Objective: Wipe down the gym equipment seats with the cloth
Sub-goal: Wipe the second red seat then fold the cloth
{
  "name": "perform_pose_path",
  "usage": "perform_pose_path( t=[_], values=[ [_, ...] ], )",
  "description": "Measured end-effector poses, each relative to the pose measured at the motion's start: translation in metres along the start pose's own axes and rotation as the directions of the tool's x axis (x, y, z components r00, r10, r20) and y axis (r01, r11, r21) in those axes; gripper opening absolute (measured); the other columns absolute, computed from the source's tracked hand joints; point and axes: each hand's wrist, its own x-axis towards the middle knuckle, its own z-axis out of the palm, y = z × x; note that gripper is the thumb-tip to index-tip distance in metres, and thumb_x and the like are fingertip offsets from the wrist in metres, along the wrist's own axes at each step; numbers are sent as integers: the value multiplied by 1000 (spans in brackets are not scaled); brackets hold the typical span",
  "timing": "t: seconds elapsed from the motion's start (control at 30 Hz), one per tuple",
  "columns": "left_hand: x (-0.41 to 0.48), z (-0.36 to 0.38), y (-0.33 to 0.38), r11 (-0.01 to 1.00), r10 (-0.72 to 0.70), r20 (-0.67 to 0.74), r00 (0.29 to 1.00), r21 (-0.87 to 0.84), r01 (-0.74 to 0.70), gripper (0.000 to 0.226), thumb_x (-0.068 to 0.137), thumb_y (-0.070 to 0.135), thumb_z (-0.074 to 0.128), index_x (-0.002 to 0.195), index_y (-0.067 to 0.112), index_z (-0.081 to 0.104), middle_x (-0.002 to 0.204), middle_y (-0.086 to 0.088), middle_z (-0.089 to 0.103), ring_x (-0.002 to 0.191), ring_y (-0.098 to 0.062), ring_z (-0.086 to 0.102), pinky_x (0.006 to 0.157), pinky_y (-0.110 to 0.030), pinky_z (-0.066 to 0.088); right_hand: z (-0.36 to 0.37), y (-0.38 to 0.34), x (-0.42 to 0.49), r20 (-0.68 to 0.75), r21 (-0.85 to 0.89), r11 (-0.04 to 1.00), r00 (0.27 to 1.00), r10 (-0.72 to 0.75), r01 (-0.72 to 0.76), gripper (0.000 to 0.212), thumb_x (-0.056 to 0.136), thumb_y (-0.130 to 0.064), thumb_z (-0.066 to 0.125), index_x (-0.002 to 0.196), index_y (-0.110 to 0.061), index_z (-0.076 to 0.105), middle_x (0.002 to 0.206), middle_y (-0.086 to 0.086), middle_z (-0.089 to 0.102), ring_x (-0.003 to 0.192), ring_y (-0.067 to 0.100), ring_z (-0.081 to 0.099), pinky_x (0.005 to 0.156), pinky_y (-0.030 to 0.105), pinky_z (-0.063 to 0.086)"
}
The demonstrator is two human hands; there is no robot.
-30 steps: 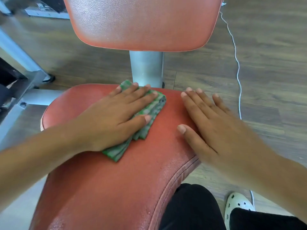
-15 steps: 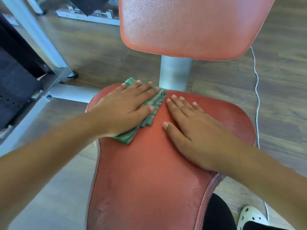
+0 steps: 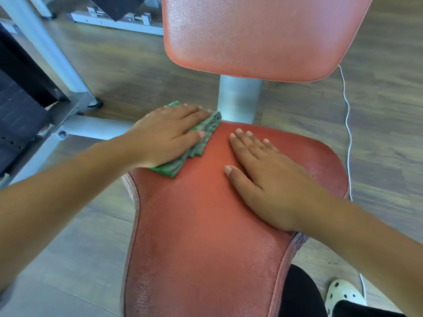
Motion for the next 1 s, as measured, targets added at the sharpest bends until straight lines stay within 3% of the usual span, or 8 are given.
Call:
perform_pose_path(
  t=[0.13,0.23,0.33,0.43,0.57,0.67,0.77,1.0],
  values=[
    [-13,-4,-28,978,-147,58,987,-142,154,68,89,60,21,150,30,22,158,6,20,145,-7,11,103,-5,-4,2,0,-1,-22,-5,1000,1000,-7,7,76,86,-55,2,154,-21,-4,161,-6,-8,145,2,-10,118,23,-9],
    [4,0,-15,960,-256,30,966,-106,258,63,92,52,24,149,27,26,157,2,24,145,-15,16,113,-21,6,2,2,0,-29,-9,1000,1000,-12,12,82,81,-59,-5,153,-22,-5,160,-6,-9,144,1,-11,117,22,-9],
    [-4,4,14,994,-106,21,994,20,106,77,79,62,8,150,35,16,158,10,14,146,-11,9,116,-28,4,3,2,1,-23,-14,1000,1000,-10,10,82,80,-60,-5,153,-23,-6,160,-7,-10,144,0,-12,116,22,-10],
    [-41,2,13,998,12,-44,999,-64,-15,70,81,62,9,147,40,17,156,18,11,145,-2,5,116,-27,-1,2,2,1,-12,-16,1000,1000,-5,5,81,81,-59,-4,153,-23,-6,160,-7,-11,144,1,-12,117,23,-9],
    [-47,-2,-25,942,-149,-73,986,-314,120,64,83,60,32,143,39,29,155,13,23,142,0,10,113,-14,1,3,2,1,-23,-16,1000,1000,-13,13,87,75,-62,-10,153,-24,-6,160,-8,-11,144,0,-13,117,23,-9],
    [-25,1,-23,941,-260,-3,965,-226,253,77,76,65,23,147,37,28,157,7,22,146,-11,10,115,-22,5,3,2,1,-23,-16,1000,1000,-10,10,85,78,-61,-8,153,-24,-6,160,-8,-11,144,0,-12,117,22,-9],
    [-33,1,11,986,-151,-57,987,-83,146,82,74,64,8,148,33,25,158,5,20,147,-16,12,118,-33,7,1,0,0,-1,-9,1000,1000,3,-3,78,83,-57,0,153,-24,-6,160,-9,-11,144,-1,-13,117,22,-9],
    [-95,3,29,955,-62,-161,985,-296,12,58,90,51,26,145,36,32,154,14,25,145,-4,10,120,-34,2,2,1,0,-5,0,1000,1000,-8,8,76,82,-49,-2,153,-21,-6,160,-8,-10,143,-2,-13,116,20,-10]
  ],
)
